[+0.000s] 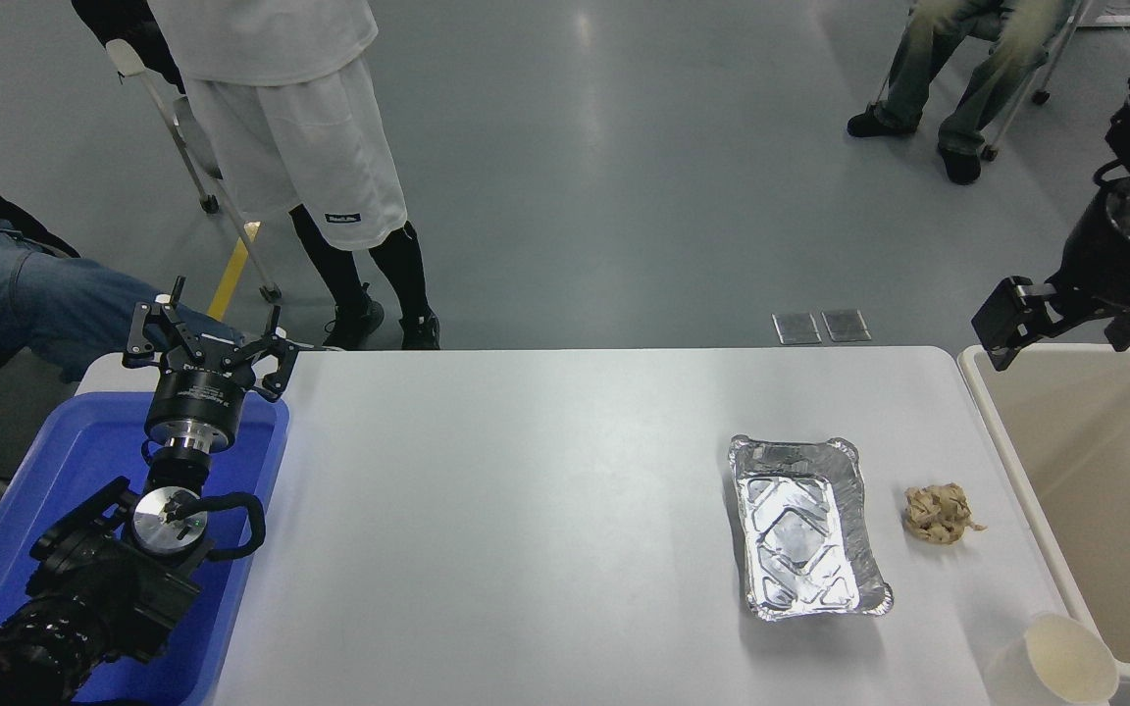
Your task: Pick up paper cup place in dustbin
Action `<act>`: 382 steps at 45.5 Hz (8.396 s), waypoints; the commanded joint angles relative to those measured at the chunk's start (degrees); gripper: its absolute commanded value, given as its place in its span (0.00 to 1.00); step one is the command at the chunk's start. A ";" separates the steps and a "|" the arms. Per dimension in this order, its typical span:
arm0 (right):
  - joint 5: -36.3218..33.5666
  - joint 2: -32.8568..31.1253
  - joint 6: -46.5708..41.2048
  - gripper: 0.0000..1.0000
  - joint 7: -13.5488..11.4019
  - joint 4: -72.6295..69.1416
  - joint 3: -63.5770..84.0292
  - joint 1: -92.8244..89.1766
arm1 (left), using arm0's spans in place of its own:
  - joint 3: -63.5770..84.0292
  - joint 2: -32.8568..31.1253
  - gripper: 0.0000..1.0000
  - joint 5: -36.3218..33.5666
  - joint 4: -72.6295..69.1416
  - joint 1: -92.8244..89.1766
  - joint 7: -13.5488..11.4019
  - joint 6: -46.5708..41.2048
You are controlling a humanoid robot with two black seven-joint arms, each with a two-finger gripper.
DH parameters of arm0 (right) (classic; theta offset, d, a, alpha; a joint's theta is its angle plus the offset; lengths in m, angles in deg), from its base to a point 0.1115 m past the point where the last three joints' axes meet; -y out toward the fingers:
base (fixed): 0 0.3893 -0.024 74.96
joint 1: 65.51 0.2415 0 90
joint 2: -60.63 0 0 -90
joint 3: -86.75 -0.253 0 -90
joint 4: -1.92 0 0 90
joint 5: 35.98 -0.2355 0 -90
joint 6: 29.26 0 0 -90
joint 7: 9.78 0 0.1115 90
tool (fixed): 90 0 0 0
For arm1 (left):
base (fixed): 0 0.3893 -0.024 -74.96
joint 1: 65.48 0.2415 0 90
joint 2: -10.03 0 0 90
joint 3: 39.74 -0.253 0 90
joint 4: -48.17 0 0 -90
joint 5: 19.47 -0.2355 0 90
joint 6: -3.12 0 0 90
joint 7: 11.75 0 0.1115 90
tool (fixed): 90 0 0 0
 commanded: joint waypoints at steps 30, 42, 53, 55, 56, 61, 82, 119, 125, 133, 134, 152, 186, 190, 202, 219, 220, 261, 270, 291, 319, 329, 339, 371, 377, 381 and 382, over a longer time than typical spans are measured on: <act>3.51 -12.79 -0.21 1.00 -1.68 7.67 -6.09 -17.04 | 0.00 -0.02 0.99 0.00 0.01 0.00 0.00 0.07; 4.73 -17.72 -0.21 1.00 -6.60 15.67 -16.29 -28.72 | 0.00 -0.02 0.99 0.00 0.01 0.00 0.00 0.07; 9.48 -20.09 -0.21 1.00 -6.95 12.08 -18.76 -28.91 | 0.00 -0.02 0.99 0.00 0.01 0.00 0.00 0.15; 9.49 -20.70 -0.21 1.00 -6.95 11.37 -19.02 -28.91 | 0.00 -0.02 0.99 0.00 0.01 0.00 0.00 0.15; 9.49 -20.97 -0.21 1.00 -6.95 11.02 -19.11 -28.91 | 0.00 -0.02 0.99 0.00 0.01 0.00 0.00 0.15; 9.66 -23.08 -0.21 1.00 -7.13 8.12 -20.25 -28.38 | 0.00 -0.02 0.99 -0.09 0.01 0.00 0.00 0.24; 10.98 -27.30 -0.21 1.00 -7.48 6.97 -26.83 -31.88 | 0.00 0.07 0.99 -0.09 0.01 0.00 0.00 0.24; 20.30 -32.66 -0.21 1.00 -9.76 8.03 -46.52 -46.48 | 0.00 0.07 0.99 -0.09 0.01 0.00 0.00 0.24; 20.74 -31.61 -0.21 1.00 -11.08 8.38 -47.41 -49.38 | 0.00 0.07 0.99 -0.09 -0.08 0.00 0.00 0.24; 20.56 -30.90 -0.21 1.00 -11.79 8.38 -47.59 -53.69 | 0.00 -0.02 0.99 -0.09 0.01 0.00 0.00 0.24; 20.56 -30.90 -0.21 1.00 -11.79 8.38 -47.59 -53.95 | 0.00 0.07 0.99 -0.09 0.01 0.00 0.00 0.24; 16.43 -32.75 4.53 1.00 -11.79 8.64 -48.99 -54.04 | 0.00 0.07 0.99 -0.09 0.01 0.00 0.00 0.33; 10.89 -34.15 6.39 0.00 -11.87 7.94 -45.56 -54.48 | 0.00 0.07 0.99 -0.09 0.01 0.00 0.00 0.24; 10.80 -34.07 4.72 0.00 -11.87 7.77 -45.56 -54.48 | 0.00 0.07 0.99 -0.09 0.01 0.00 0.00 0.24; 4.39 -34.07 4.63 0.00 -12.66 7.85 -45.56 -54.48 | 0.00 0.07 0.99 -0.18 0.01 0.00 0.00 0.33; 4.39 -34.86 -0.21 0.00 -13.02 7.68 -45.92 -48.07 | 0.00 0.07 0.99 -0.18 0.01 0.00 0.00 0.33; 4.56 -34.68 -0.21 0.00 -13.10 7.68 -45.92 -47.37 | 0.00 0.07 0.99 -0.18 0.01 0.00 0.00 0.33; 6.23 -22.20 -0.21 0.00 -23.48 4.60 -33.70 -9.14 | 0.00 0.07 0.99 -0.18 0.01 0.00 0.09 0.33; 6.15 -20.09 -0.21 0.00 -23.30 4.60 -31.33 -1.32 | 0.00 0.07 0.99 -0.18 0.01 0.00 0.09 0.33; 4.83 -18.95 -0.21 0.00 -23.48 3.02 -30.62 10.72 | 0.00 0.07 0.99 -0.18 0.01 0.00 0.09 0.33; 6.41 -19.30 -0.21 0.00 -23.92 4.95 -27.73 12.67 | 0.00 0.07 0.99 -0.18 0.01 0.00 0.09 0.33; 7.55 -22.72 -0.21 0.00 -24.18 11.45 -27.11 7.84 | 0.00 0.07 0.99 -0.18 0.01 0.00 0.09 0.33; 9.75 -28.44 -0.21 0.00 -24.18 14.88 -27.11 -0.51 | 0.00 0.07 0.99 -0.18 0.01 0.00 0.09 0.33; 7.11 -34.07 -0.21 0.00 -24.09 30.88 -47.66 -39.53 | 0.00 0.07 0.99 -0.18 0.01 0.00 0.09 0.24; 7.03 -33.80 -0.21 0.00 -24.09 34.56 -53.20 -46.38 | 0.00 0.07 0.99 -0.18 0.01 0.00 0.09 0.24; 5.80 -32.66 -0.21 0.00 -24.09 38.60 -57.15 -51.83 | 0.00 0.07 0.99 -0.18 0.01 0.00 0.09 0.33; 5.19 -32.14 -0.21 0.00 -24.09 39.75 -58.12 -53.41 | 0.00 0.07 0.99 -0.18 0.01 0.00 0.00 0.24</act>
